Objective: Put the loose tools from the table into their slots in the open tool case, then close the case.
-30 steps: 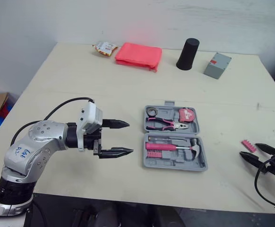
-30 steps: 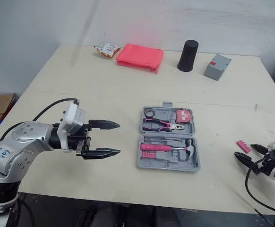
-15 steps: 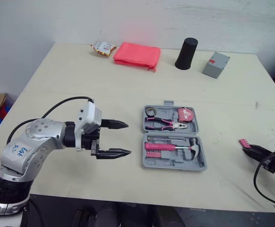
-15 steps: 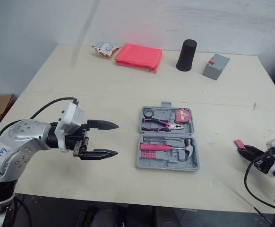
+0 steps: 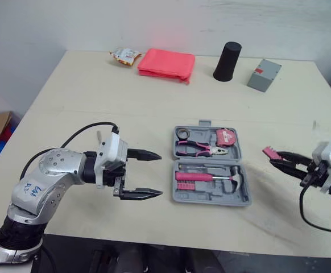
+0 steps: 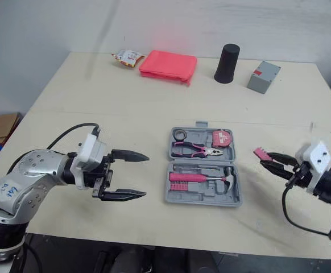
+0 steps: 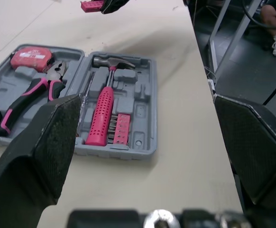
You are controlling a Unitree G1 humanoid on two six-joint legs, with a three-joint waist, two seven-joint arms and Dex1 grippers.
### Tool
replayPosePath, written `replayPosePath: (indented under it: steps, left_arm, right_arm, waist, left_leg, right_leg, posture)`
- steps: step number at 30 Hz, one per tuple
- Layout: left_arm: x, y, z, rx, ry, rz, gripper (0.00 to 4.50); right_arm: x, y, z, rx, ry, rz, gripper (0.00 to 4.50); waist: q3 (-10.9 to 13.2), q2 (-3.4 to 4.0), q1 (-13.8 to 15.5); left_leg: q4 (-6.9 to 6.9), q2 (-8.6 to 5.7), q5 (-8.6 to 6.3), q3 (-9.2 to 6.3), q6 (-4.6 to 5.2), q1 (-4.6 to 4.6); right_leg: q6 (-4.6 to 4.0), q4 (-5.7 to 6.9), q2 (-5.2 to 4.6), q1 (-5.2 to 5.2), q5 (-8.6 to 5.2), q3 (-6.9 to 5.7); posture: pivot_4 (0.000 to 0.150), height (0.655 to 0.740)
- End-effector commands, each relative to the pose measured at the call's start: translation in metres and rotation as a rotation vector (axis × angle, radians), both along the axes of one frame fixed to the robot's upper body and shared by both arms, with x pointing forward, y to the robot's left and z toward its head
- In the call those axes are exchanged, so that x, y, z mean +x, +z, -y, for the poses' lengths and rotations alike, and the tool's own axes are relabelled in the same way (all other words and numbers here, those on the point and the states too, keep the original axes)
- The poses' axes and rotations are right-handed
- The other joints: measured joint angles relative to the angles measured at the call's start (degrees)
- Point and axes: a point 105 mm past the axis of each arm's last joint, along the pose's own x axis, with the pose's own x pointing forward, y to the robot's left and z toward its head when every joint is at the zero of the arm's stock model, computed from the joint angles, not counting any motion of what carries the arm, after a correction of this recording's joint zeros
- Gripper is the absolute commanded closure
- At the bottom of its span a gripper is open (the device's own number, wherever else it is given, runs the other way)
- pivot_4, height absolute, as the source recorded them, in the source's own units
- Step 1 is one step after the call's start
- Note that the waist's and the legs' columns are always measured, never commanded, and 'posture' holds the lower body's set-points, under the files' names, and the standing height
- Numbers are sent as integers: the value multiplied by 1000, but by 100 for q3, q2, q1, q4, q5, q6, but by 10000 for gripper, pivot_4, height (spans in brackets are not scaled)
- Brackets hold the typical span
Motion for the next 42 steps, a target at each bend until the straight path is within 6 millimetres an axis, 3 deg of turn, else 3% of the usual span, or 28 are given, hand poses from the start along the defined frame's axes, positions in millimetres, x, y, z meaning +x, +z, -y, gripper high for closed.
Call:
replayPosePath:
  steps: [1,3,6,16,33,42]
  left_arm:
    - [-2,-7,0,15,-52,28,0]
    - [1,-10,5,5,-68,55,0]
    - [3,-16,14,-11,-82,82,0]
    - [-1,-24,23,-22,-76,78,0]
    - [-8,-25,20,-8,-29,75,0]
    - [-8,-25,20,-5,-11,75,0]
  right_arm:
    - [-13,5,-37,-108,140,-112,37160]
    - [-24,3,-63,-147,227,-234,37160]
    - [-36,-5,-82,-204,286,-376,37160]
    - [-20,-23,-92,-345,200,-452,37160]
    - [5,-42,-114,-436,194,-439,37160]
    - [7,-41,-131,-484,350,-389,37160]
  waist:
    - [2,-18,7]
    - [3,-19,10]
    - [2,-21,28]
    - [-2,-27,71]
    - [-1,-28,-62]
    - [-1,-29,-98]
  left_leg:
    - [0,2,0,-1,0,0]
    - [-1,2,-4,0,5,-2]
    - [0,2,-13,3,12,-15]
    - [81,16,-12,12,16,-170]
    - [112,19,7,10,25,-167]
    - [114,20,15,11,23,-145]
  right_leg:
    - [-1,0,1,0,0,0]
    - [-2,-3,-4,0,0,1]
    - [-2,-4,-12,-12,0,0]
    - [-5,69,-10,-185,-2,1]
    - [-22,127,-12,-193,5,-1]
    - [-23,140,-9,-177,5,0]
  posture:
    - [1500,7400]
    - [1500,7400]
    - [1500,7400]
    - [1500,7400]
    - [1500,7400]
    - [1500,7400]
